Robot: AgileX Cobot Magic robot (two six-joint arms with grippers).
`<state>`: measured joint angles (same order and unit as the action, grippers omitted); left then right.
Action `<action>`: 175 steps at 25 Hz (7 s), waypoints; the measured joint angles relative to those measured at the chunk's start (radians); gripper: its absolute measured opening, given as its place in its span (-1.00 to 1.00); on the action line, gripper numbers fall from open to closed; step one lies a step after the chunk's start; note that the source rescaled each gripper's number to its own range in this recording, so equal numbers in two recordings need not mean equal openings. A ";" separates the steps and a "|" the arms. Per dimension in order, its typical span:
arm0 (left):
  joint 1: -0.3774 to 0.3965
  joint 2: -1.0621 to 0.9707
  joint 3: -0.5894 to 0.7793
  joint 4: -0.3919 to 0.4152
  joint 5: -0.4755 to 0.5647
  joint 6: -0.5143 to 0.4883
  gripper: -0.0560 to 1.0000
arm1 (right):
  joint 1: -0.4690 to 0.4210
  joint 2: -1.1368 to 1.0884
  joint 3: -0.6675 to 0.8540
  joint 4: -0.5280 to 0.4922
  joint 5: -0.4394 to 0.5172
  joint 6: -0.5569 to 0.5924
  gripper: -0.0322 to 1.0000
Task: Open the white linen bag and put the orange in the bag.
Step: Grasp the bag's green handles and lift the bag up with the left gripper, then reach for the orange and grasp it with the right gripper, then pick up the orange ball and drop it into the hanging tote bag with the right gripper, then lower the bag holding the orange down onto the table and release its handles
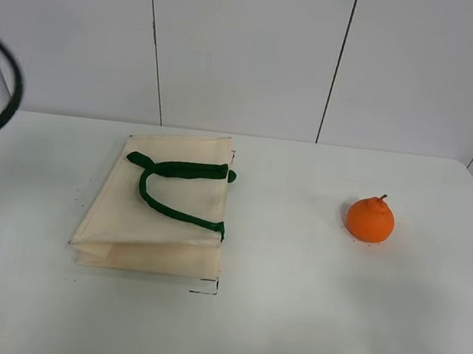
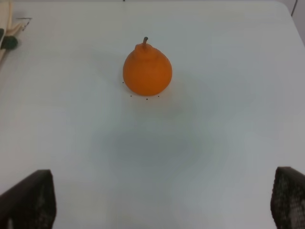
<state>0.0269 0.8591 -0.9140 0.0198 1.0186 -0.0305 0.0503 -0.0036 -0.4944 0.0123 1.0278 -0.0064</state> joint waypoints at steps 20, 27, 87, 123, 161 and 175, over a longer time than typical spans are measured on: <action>-0.142 1.092 -0.694 -0.112 -0.038 -0.114 1.00 | 0.000 0.000 0.000 0.000 0.000 0.000 1.00; -0.308 1.247 -0.762 -0.074 -0.092 -0.188 1.00 | 0.000 0.000 0.000 0.000 0.000 0.000 1.00; -0.430 1.033 -1.228 -0.029 0.172 -0.151 -0.89 | 0.000 0.895 -0.267 0.027 -0.236 -0.006 1.00; -0.430 1.027 -1.228 -0.020 0.172 -0.151 -0.89 | 0.000 2.259 -1.210 0.057 0.020 0.006 -0.44; -0.430 1.027 -1.228 -0.026 0.172 -0.151 -0.89 | 0.450 2.230 -1.210 0.807 -0.420 -0.339 -0.40; -0.430 1.027 -1.228 -0.029 0.172 -0.151 -0.89 | 0.433 2.186 -1.297 0.175 -0.083 0.019 1.00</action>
<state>-0.4031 1.8862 -2.1419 -0.0088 1.1907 -0.1816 0.4836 2.1829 -1.7913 0.1876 0.9447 0.0130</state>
